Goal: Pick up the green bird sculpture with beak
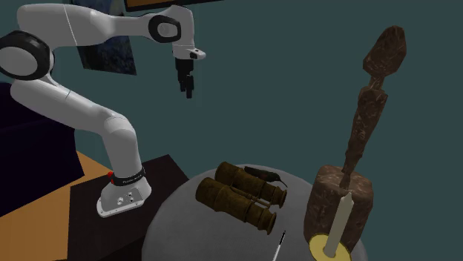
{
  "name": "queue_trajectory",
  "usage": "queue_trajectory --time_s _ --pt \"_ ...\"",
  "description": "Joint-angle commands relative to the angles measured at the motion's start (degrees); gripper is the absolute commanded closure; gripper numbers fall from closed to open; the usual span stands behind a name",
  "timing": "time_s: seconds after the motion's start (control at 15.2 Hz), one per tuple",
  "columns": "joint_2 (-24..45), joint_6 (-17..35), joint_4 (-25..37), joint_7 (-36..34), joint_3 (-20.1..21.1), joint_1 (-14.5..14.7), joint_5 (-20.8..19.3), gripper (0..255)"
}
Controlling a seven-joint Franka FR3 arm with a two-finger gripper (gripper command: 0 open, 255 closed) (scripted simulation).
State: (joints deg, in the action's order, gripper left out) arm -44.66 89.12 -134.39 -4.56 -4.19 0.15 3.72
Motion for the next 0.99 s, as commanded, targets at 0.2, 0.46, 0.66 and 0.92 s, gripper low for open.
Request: queue_trajectory --time_s 0.2,0.46,0.66,0.92 --pt "3.8 5.4 -1.4 -1.9 -0.2 -1.7 -1.2 0" --pt "9.4 12.2 -2.4 -4.7 -0.7 -4.0 -2.9 0" --pt "14.0 17.2 -2.5 -6.8 -1.1 -5.7 -4.2 0" --pt "20.5 23.3 -1.9 -9.8 -1.9 -7.9 -5.9 0"
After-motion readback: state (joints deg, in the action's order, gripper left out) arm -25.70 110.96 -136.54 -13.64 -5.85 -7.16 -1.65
